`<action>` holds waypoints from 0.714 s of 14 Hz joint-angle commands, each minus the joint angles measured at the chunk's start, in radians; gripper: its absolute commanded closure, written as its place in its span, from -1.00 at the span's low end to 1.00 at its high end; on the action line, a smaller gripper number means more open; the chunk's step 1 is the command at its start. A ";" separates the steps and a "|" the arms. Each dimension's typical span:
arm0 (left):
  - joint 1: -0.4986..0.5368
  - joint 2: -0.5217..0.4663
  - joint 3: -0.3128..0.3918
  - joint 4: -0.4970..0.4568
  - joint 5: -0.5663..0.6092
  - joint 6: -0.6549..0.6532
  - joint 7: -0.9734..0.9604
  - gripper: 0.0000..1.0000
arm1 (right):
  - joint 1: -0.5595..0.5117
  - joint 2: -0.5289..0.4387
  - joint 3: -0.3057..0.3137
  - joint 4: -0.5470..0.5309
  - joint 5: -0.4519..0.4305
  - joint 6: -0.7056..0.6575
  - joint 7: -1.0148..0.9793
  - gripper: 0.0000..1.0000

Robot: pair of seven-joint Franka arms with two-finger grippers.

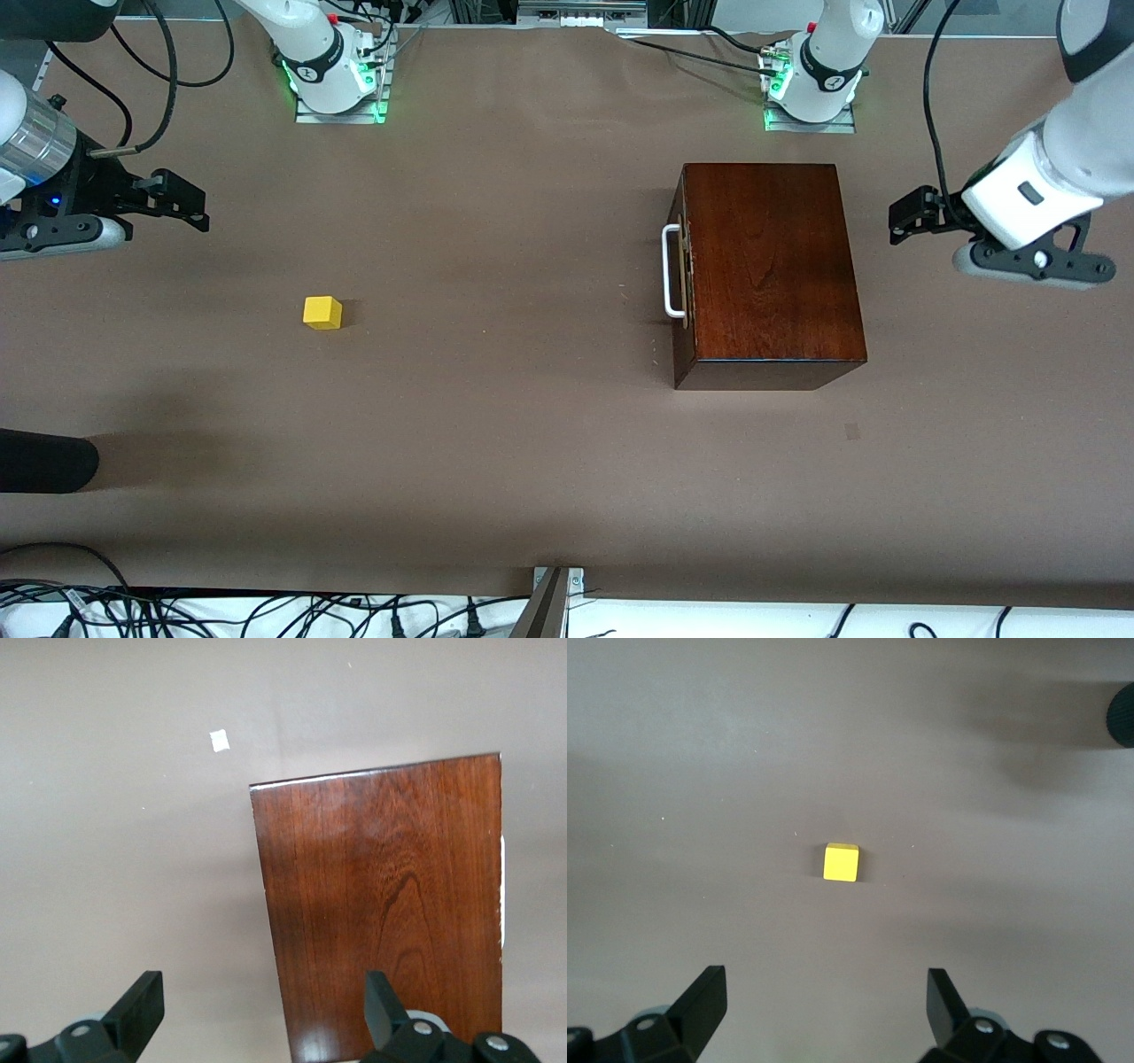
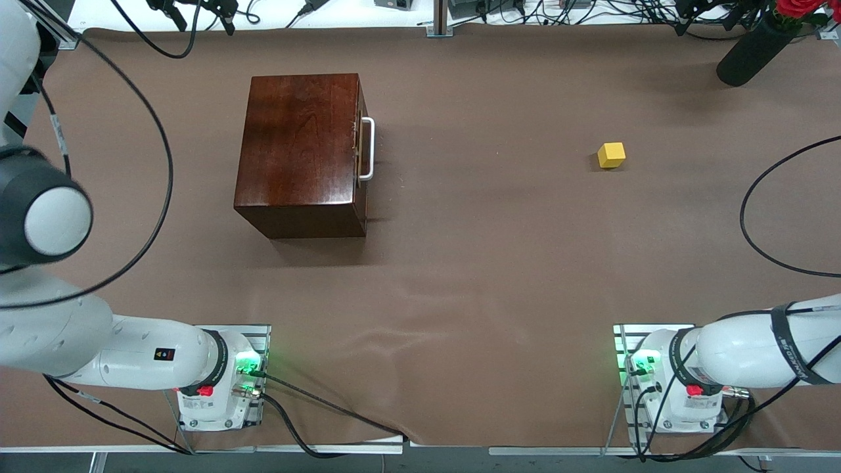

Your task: Open drawer, take yellow block, close drawer

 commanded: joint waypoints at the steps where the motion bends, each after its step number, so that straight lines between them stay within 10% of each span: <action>1: 0.028 -0.107 0.027 -0.140 -0.015 0.069 -0.033 -1.00 | 0.003 0.011 0.004 0.027 -0.006 -0.003 -0.009 -1.00; 10: 0.027 -0.123 0.051 -0.220 -0.028 0.154 -0.012 -1.00 | 0.003 0.012 0.004 0.027 -0.008 0.003 -0.010 -1.00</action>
